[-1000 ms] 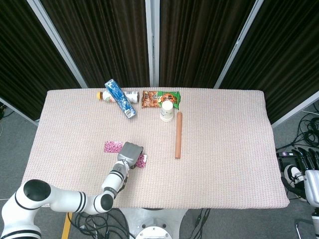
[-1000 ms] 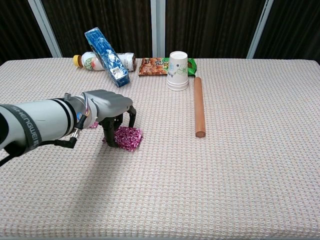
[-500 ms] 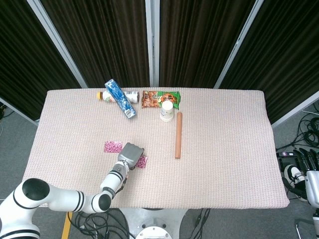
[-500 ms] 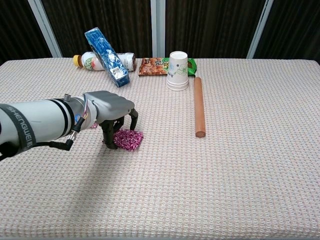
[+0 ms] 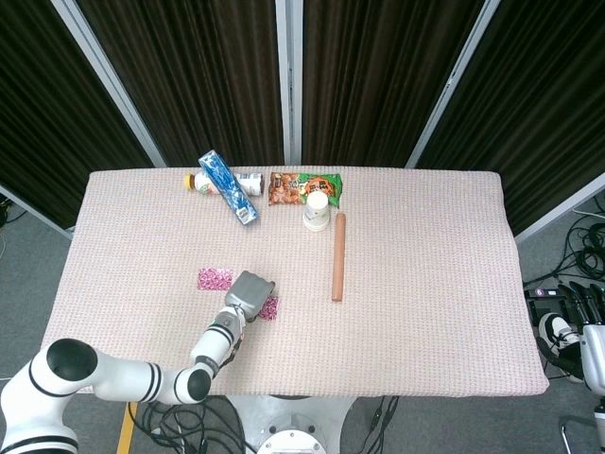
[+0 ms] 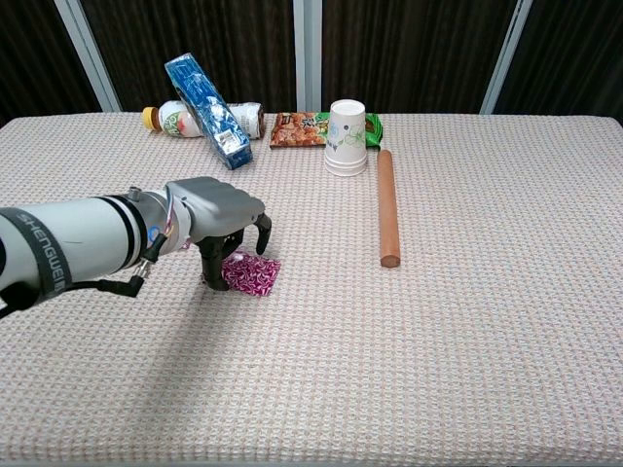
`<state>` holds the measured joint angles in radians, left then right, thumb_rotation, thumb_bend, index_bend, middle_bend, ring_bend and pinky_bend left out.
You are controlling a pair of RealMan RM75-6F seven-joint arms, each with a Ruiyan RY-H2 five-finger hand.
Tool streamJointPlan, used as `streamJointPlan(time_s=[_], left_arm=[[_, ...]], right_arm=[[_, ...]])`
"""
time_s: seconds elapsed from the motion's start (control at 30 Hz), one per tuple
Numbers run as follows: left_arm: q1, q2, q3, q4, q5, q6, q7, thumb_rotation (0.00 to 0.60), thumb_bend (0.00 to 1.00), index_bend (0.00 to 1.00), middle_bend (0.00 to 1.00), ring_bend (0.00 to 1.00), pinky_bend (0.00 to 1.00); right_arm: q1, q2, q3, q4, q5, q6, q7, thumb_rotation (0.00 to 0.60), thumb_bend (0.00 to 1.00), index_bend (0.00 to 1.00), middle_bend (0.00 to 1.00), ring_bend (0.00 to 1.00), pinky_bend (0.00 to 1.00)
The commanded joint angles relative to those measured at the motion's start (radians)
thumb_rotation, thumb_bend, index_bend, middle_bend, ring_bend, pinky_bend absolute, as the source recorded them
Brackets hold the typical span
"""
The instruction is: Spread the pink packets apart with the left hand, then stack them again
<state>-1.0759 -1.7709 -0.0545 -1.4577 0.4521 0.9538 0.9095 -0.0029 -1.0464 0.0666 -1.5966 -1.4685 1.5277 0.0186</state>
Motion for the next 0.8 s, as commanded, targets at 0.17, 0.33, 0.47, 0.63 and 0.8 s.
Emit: streamJointPlan(time_s=[0.17,0.33,0.47,0.63,0.8], left_arm=[[0.014,0.053,-0.018,-0.042,0.016,0.018,-0.035,0.6,0.26,0.39,0.83,0.82,0.89],[0.062,0.086,-0.017,0.001,0.01,0.04,-0.094,0.6,0.26,0.39,0.83,0.82,0.89],[0.098,0.086,-0.008,0.077,-0.01,0.023,-0.129,0.6,0.26,0.39,0.83,0.82,0.89],[0.13,0.063,-0.001,0.167,-0.016,0.009,-0.148,0.6,0.26,0.39,0.83,0.82,0.89],[0.144,0.053,-0.009,0.196,-0.03,-0.023,-0.153,0.6,0.26,0.39,0.83,0.82,0.89]], right_arm=[[0.001,0.003,0.003,-0.002,-0.001,0.001,0.001,0.496,0.16,0.12,0.09,0.0,0.0],[0.004,0.006,0.004,-0.003,-0.008,0.002,0.005,0.495,0.16,0.12,0.09,0.0,0.0],[0.006,0.002,0.001,-0.002,-0.013,-0.001,0.007,0.49,0.16,0.12,0.09,0.0,0.0],[0.009,0.0,0.001,-0.007,-0.02,-0.002,-0.001,0.495,0.16,0.12,0.09,0.0,0.0],[0.009,0.003,0.001,-0.014,-0.02,0.0,-0.009,0.496,0.16,0.12,0.09,0.0,0.0]])
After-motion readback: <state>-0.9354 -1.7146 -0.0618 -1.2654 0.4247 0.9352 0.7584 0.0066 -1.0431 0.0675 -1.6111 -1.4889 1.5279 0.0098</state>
